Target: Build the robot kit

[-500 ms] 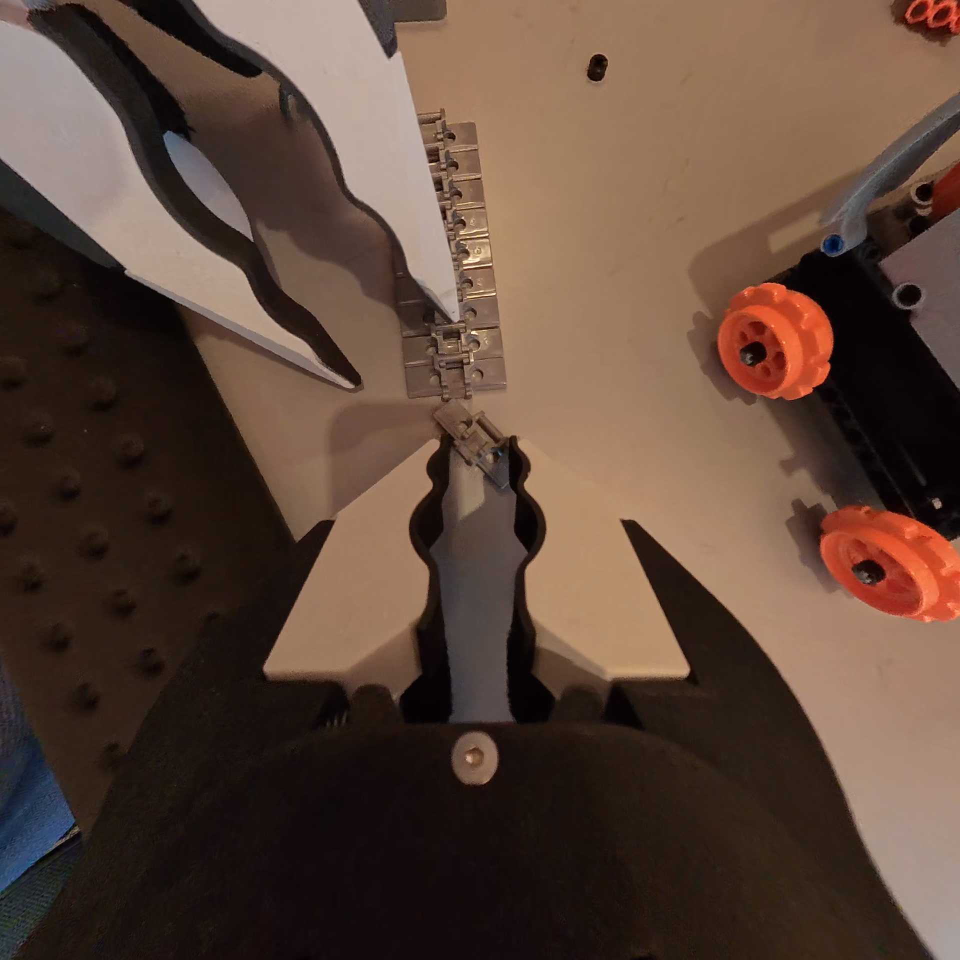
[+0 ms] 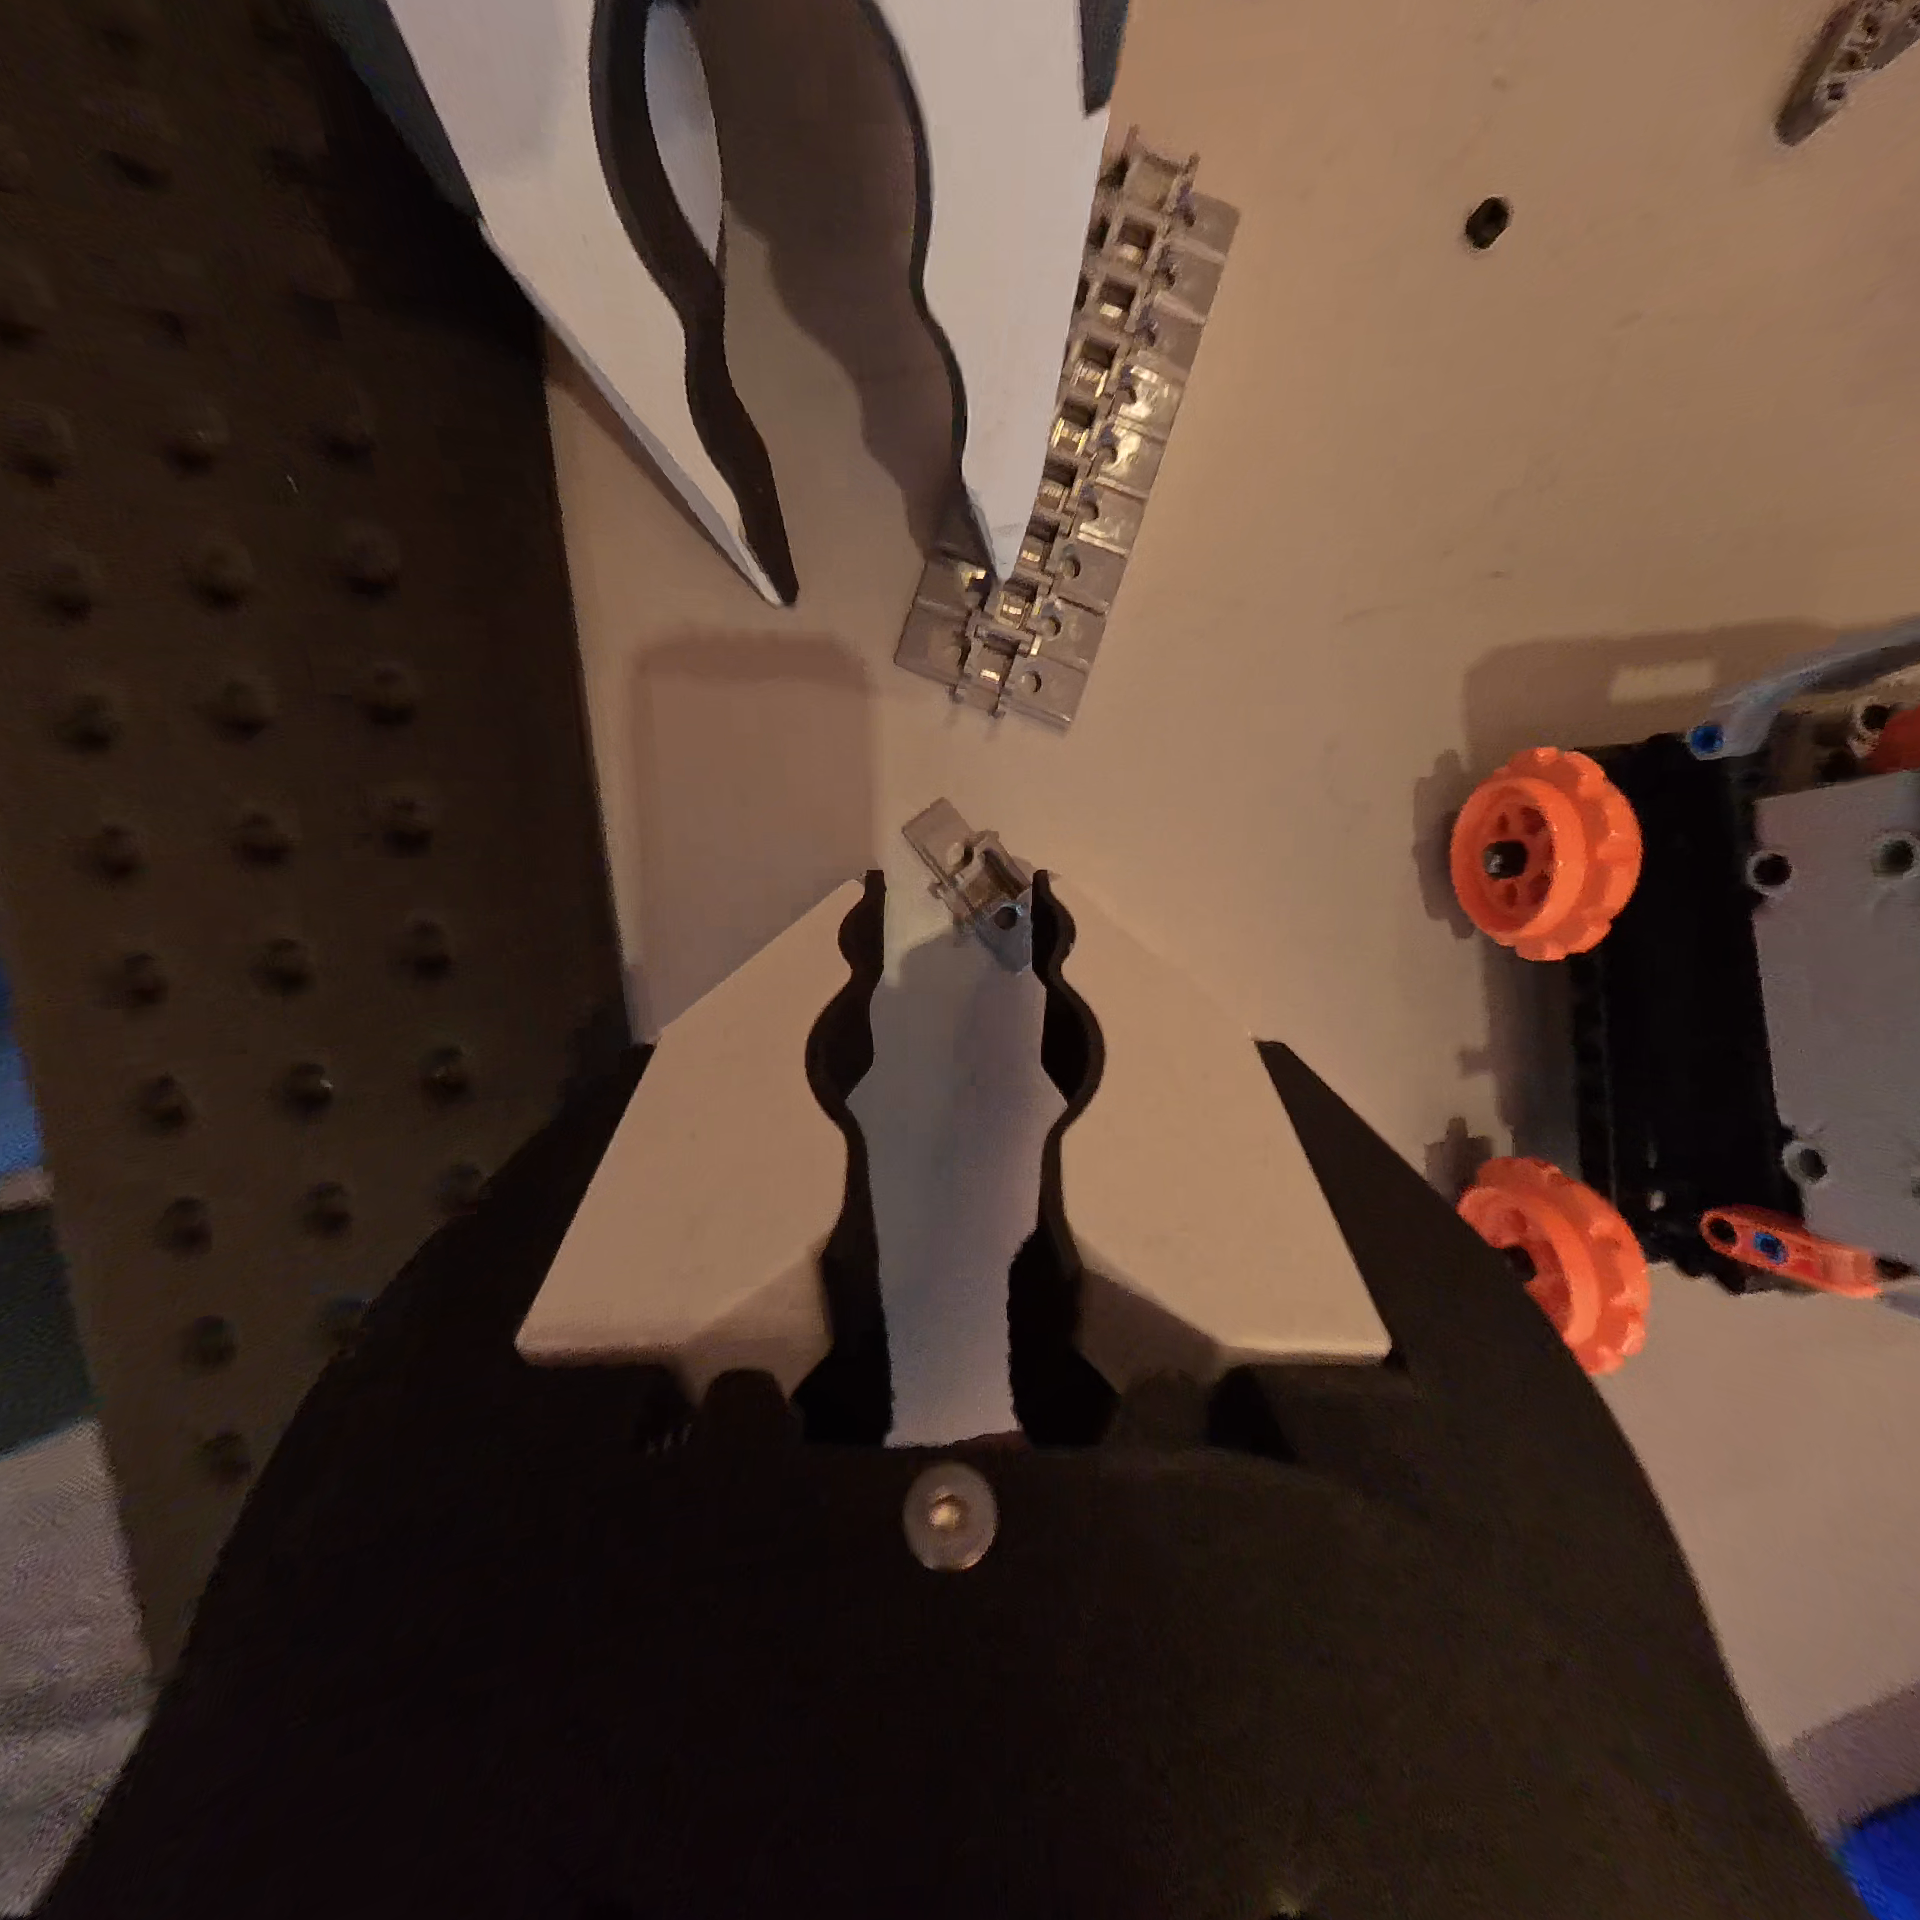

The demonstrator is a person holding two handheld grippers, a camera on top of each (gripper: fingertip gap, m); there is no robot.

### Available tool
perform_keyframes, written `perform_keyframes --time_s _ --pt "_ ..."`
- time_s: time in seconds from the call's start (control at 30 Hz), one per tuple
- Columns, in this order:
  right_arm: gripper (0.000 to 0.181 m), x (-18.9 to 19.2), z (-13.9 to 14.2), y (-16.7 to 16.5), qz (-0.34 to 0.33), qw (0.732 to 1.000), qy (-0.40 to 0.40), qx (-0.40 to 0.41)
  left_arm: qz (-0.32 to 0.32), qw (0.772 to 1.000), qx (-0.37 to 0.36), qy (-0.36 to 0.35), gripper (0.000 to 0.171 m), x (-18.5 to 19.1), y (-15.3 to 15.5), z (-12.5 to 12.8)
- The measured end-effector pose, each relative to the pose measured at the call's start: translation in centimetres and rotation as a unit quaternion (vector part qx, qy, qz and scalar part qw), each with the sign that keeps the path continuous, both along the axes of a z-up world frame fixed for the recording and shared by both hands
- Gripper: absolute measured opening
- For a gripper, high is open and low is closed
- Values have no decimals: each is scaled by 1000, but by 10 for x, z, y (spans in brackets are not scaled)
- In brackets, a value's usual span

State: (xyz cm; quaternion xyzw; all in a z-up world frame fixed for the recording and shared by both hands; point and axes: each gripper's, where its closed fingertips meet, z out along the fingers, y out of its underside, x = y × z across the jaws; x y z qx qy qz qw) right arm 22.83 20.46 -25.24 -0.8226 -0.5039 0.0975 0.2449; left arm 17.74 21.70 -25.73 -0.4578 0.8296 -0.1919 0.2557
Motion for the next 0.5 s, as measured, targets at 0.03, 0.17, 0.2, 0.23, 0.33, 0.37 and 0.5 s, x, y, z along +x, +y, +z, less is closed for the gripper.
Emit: perform_keyframes --time_s 0.03,0.17,0.2,0.23,0.33,0.37,0.5 --pt "24 -1 4 0 -22 1000 17 -5 1 1000 2 -4 37 0 2 2" --pt "22 4 4 5 -134 989 54 -17 11 1000 3 -16 37 2 12 7" --pt "17 4 3 8 -163 984 66 -14 13 1000 3 -16 37 2 14 7" --pt "15 1 2 7 -175 981 80 -16 14 1000 3 -15 37 1 15 5" --pt "15 0 -3 7 -204 976 78 -4 12 1000 4 -12 37 0 16 3" --pt "14 -1 -3 7 -209 975 75 -3 11 1000 4 -11 38 -1 15 2" --pt "12 -1 -3 10 -209 976 49 15 9 1000 5 -9 38 -3 15 1"
